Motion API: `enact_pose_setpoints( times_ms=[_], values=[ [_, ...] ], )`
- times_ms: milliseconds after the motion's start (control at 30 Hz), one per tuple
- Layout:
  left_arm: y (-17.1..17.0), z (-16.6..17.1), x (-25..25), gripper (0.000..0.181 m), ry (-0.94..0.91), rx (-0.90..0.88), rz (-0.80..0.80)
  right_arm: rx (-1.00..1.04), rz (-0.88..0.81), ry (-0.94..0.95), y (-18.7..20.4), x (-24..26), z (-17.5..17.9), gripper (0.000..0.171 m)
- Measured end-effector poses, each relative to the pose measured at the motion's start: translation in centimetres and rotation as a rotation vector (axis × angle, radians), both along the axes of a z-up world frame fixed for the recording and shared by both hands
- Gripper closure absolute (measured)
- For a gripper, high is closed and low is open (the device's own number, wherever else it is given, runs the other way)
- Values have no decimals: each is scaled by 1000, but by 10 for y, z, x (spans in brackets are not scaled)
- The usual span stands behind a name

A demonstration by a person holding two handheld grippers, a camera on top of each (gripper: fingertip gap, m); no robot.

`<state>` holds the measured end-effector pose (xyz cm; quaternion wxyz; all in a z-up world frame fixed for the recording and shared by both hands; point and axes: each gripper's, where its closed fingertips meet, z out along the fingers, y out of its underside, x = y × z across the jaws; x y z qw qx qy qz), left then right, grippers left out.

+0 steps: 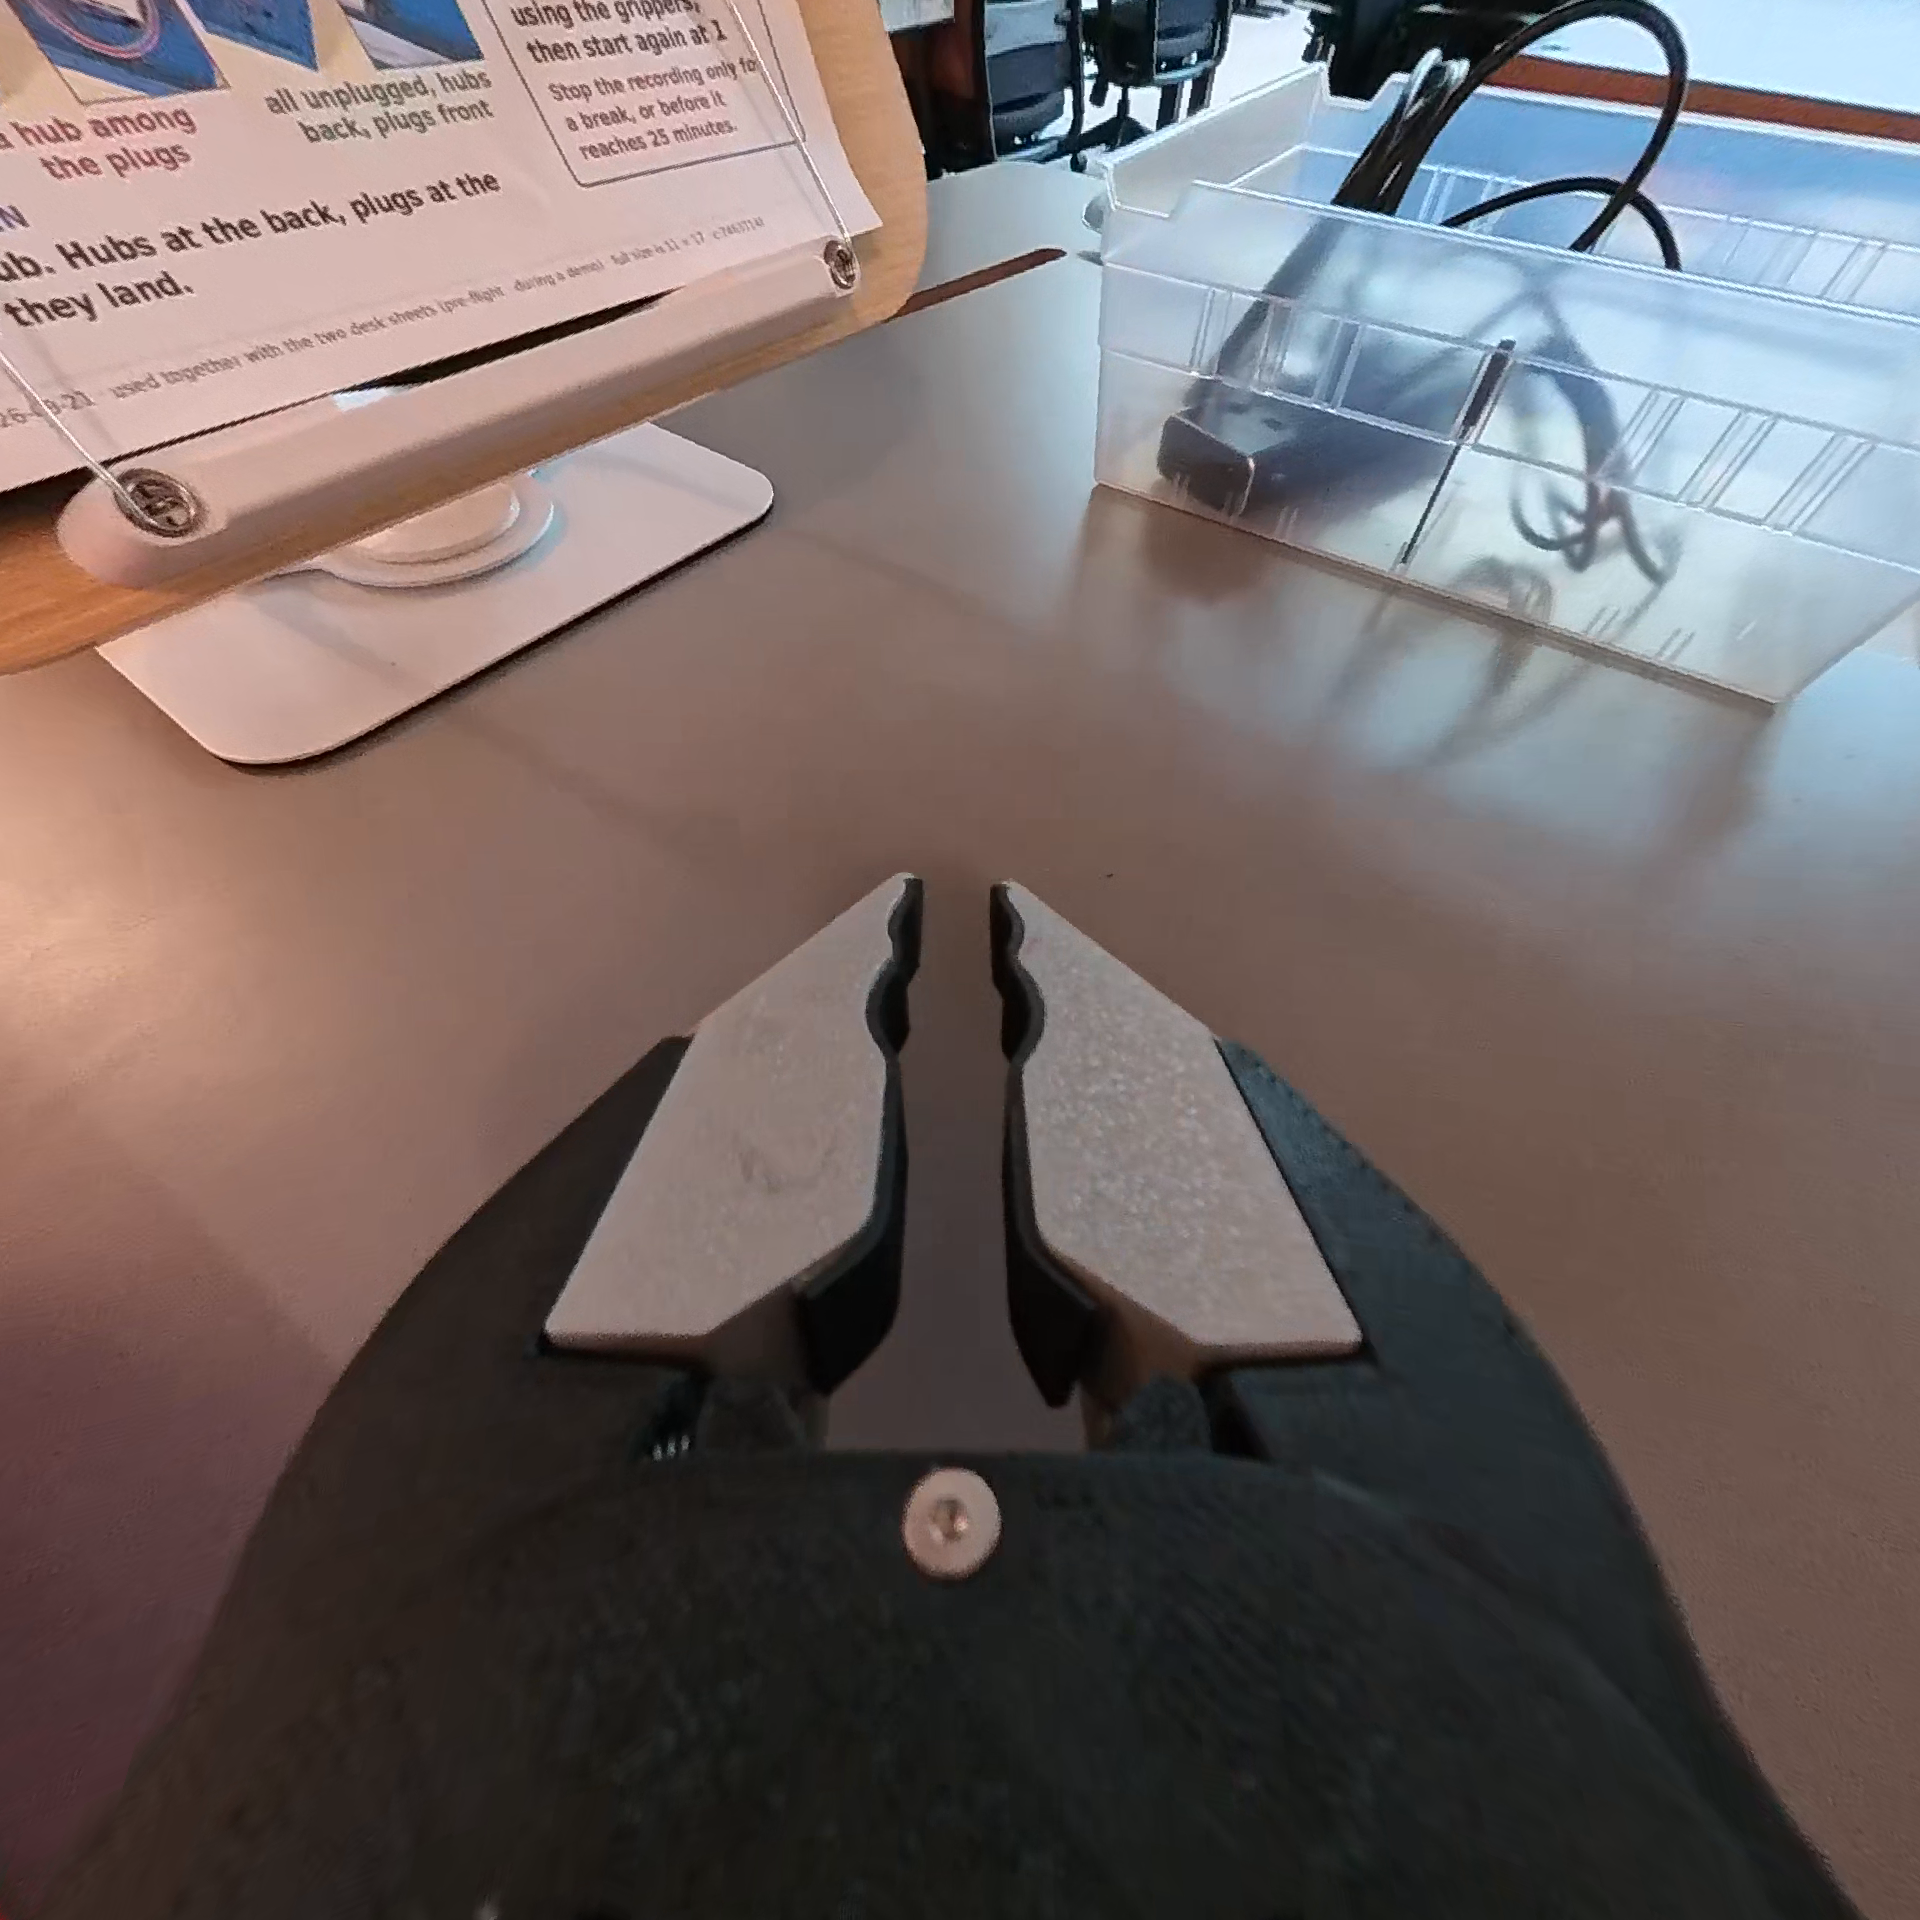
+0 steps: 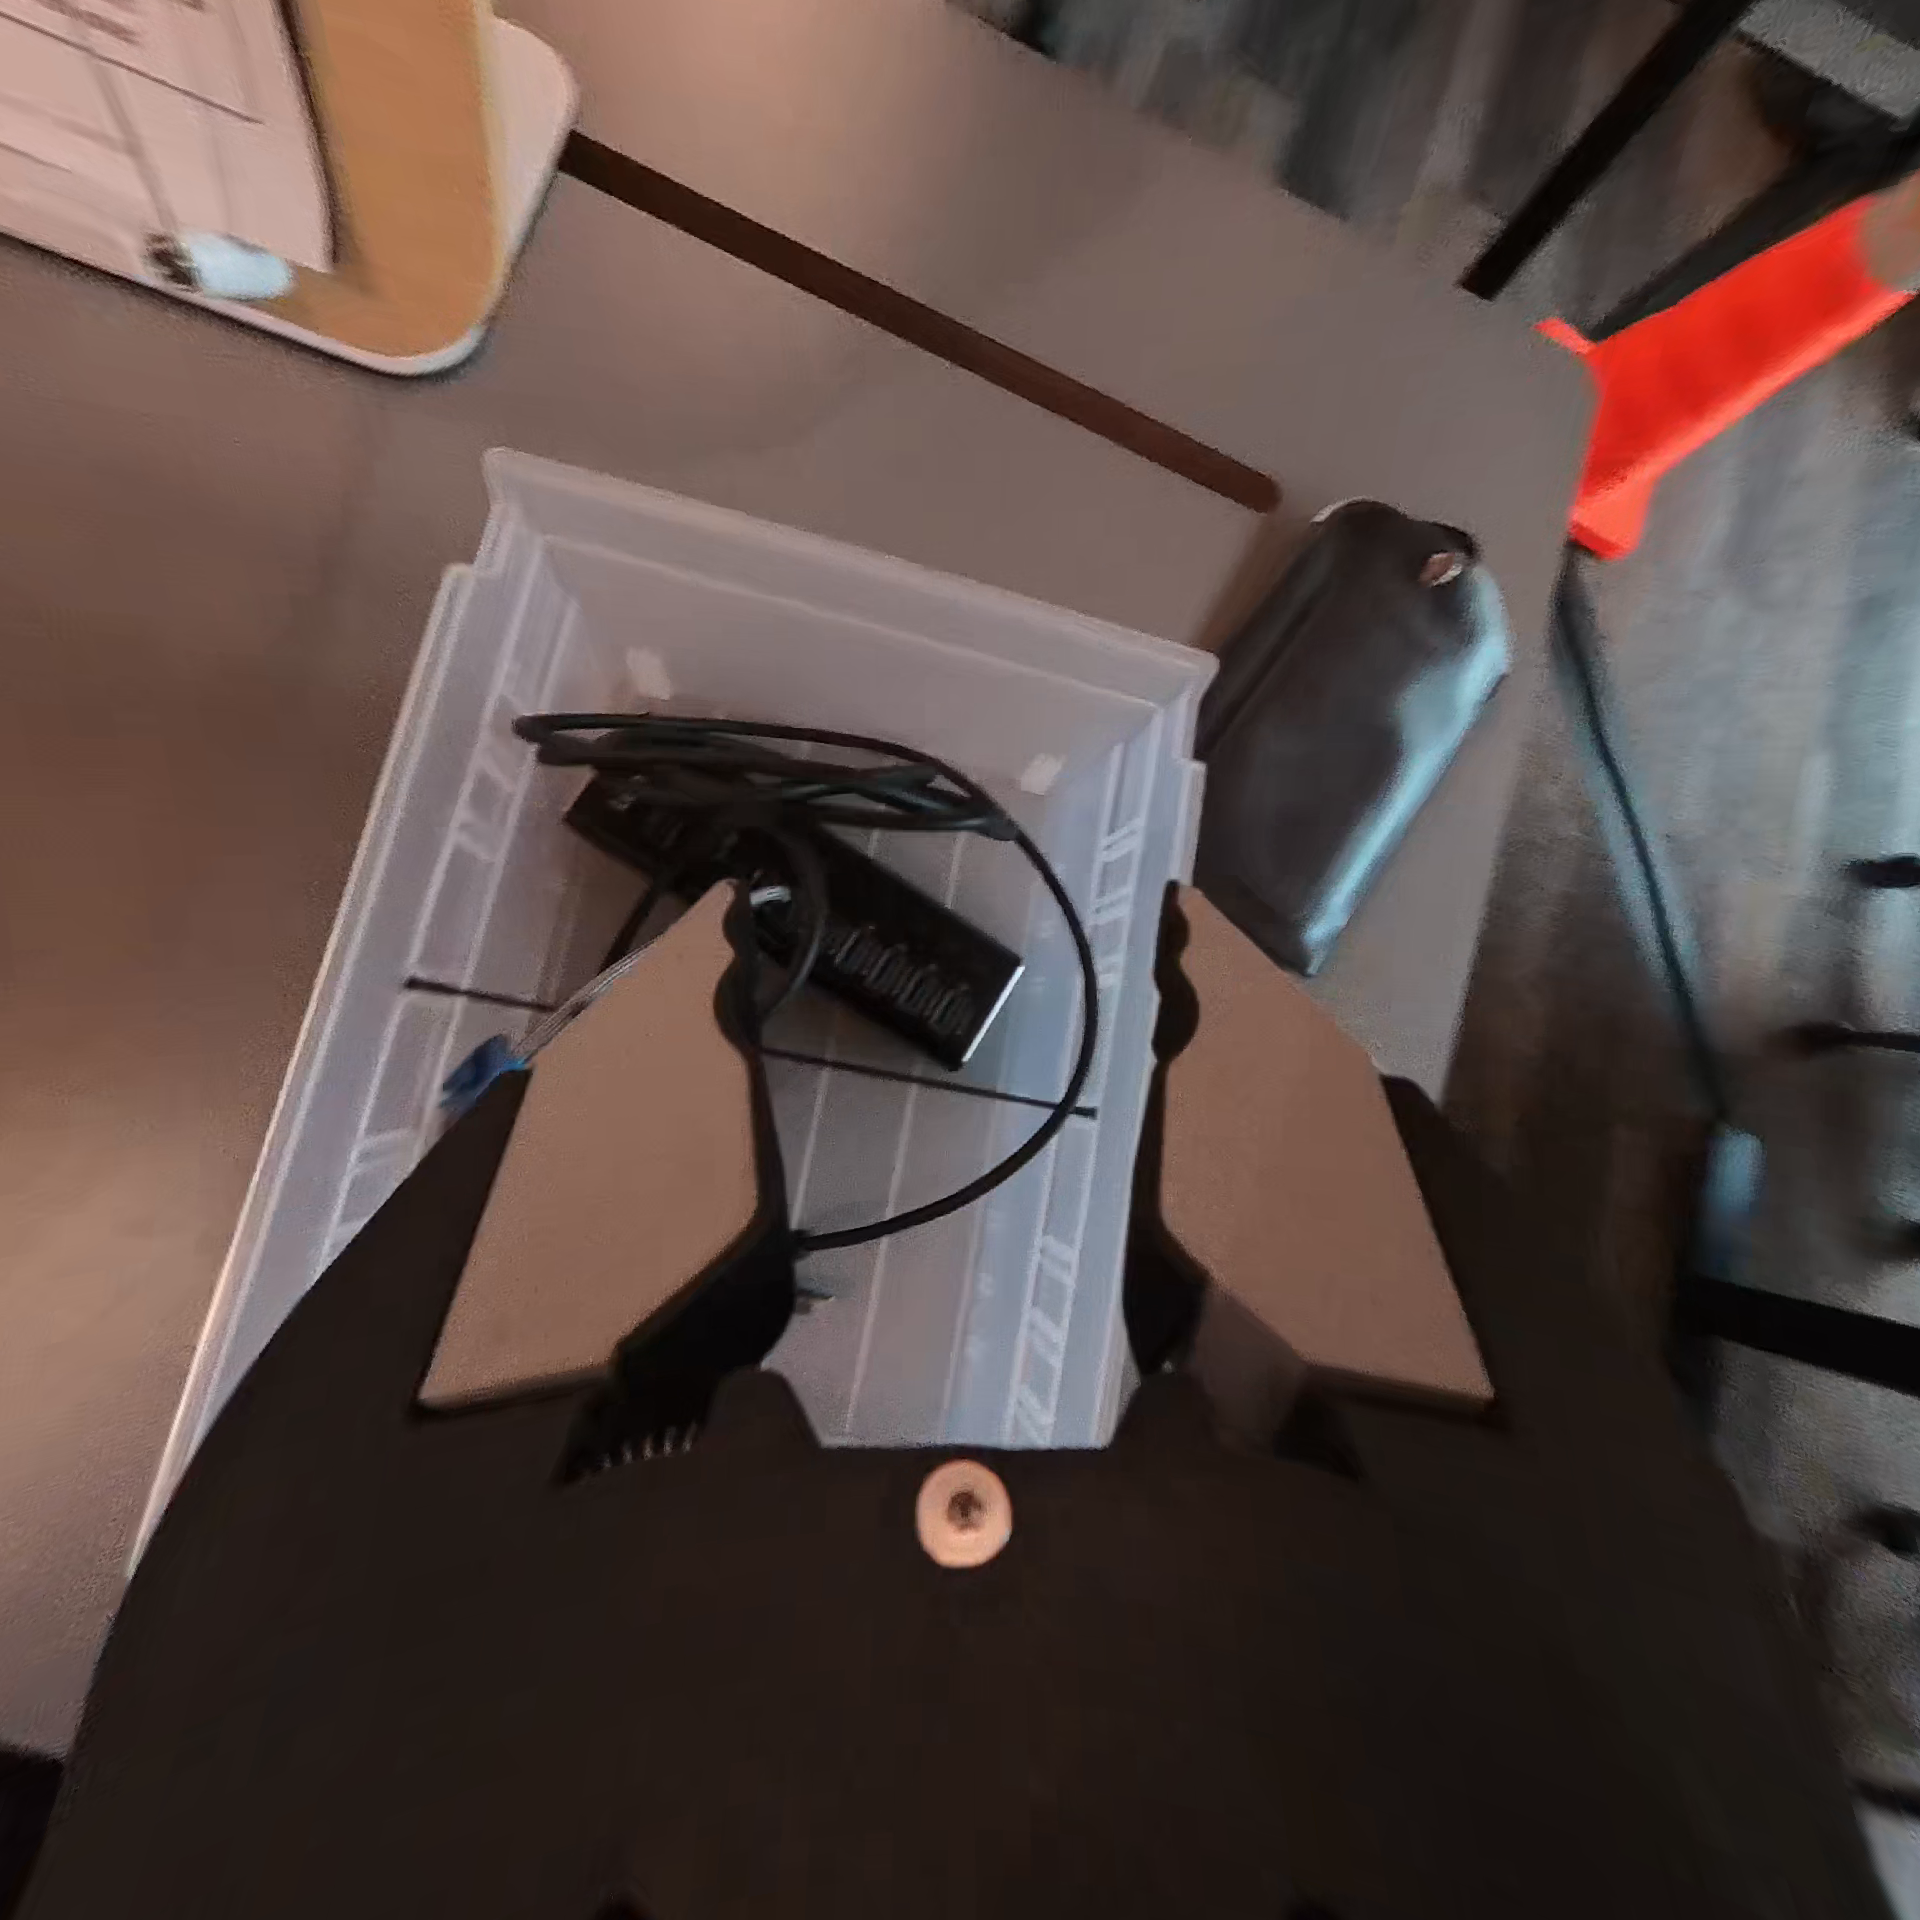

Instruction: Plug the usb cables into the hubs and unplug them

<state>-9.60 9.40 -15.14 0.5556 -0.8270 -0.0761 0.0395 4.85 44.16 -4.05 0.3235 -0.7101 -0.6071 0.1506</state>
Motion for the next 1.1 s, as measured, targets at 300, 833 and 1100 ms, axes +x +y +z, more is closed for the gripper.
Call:
enact_pose_setpoints(
  times_ms=[300, 833, 1100],
  values=[
    [5, -9, 5, 171, 17, -66, -28, -148, 37, -188, -13, 74, -77, 93],
    [3, -6, 5, 171, 16, -44, -25, -487, 212, -62, -109, 13, -126, 106],
    [6, -10, 7, 171, 25, -77, -43, -139, 199, -101, -68, 16, -53, 168]
  ],
)
